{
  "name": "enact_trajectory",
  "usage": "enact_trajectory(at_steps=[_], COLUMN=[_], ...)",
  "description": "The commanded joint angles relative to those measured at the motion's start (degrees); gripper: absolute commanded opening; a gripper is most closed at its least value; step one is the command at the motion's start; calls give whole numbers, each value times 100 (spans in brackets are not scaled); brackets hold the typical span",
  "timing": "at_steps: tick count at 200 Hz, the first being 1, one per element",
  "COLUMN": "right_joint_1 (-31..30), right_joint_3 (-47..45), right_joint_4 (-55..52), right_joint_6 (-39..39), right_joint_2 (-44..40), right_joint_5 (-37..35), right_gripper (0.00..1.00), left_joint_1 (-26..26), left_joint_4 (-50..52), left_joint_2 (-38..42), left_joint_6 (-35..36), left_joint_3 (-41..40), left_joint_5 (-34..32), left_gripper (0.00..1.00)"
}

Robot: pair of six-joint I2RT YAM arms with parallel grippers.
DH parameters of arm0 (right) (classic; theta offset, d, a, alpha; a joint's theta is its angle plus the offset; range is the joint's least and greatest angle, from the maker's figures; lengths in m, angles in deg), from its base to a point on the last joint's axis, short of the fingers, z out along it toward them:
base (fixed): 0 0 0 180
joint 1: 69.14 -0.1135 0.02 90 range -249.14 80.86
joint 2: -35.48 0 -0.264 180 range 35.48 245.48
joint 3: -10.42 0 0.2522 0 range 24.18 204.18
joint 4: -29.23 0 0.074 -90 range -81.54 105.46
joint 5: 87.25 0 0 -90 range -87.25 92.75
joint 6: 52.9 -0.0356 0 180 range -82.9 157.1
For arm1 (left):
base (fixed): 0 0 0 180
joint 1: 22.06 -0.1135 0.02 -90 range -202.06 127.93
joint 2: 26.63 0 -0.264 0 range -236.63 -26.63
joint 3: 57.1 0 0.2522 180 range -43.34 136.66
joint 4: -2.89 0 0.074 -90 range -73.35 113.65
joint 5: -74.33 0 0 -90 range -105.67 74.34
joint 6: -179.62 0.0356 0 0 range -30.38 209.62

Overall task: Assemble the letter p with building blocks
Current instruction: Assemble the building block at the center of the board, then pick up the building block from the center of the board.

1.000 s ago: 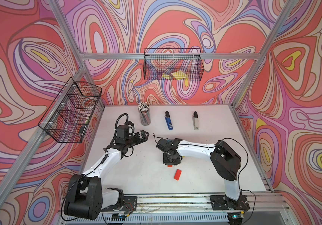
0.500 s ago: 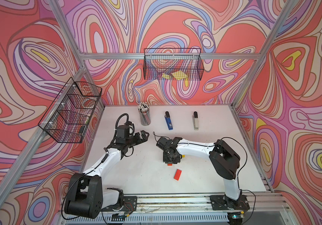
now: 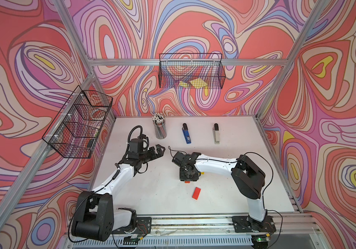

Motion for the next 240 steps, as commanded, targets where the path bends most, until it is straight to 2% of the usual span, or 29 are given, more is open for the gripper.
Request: enact_trajectory(at_steps=[1,31,75,152,196,240], right_joint_1=[-149,-297,-537,-578,-376,-164], right_joint_3=[128,-92,-689,-1295,-1542,-1894], right_joint_4=[-209,-609,-1095,-791,-331,-157], right_joint_6=[-18,-284,-840,-1142,-1112,-1174], right_joint_2=[-325,-826,-1656,-1634,-1576,-1807], right_joint_5=[-309,-511,-442,506,812,759], right_gripper=[57,58,58,62,62,63], left_joint_1=[-36,-36,-32,-33,-32,-34], left_joint_4=[-113,-146,-216,-254,-226,-219], left_joint_2=[-36,21,79,149,134,58], left_joint_6=[-2,-17,-34,-49,-40,-30], left_joint_3=[6,-33,-92,-141,-138,-118], left_joint_5=[76,101,159,227,185,192], left_gripper=[99,99,99,99,99,99])
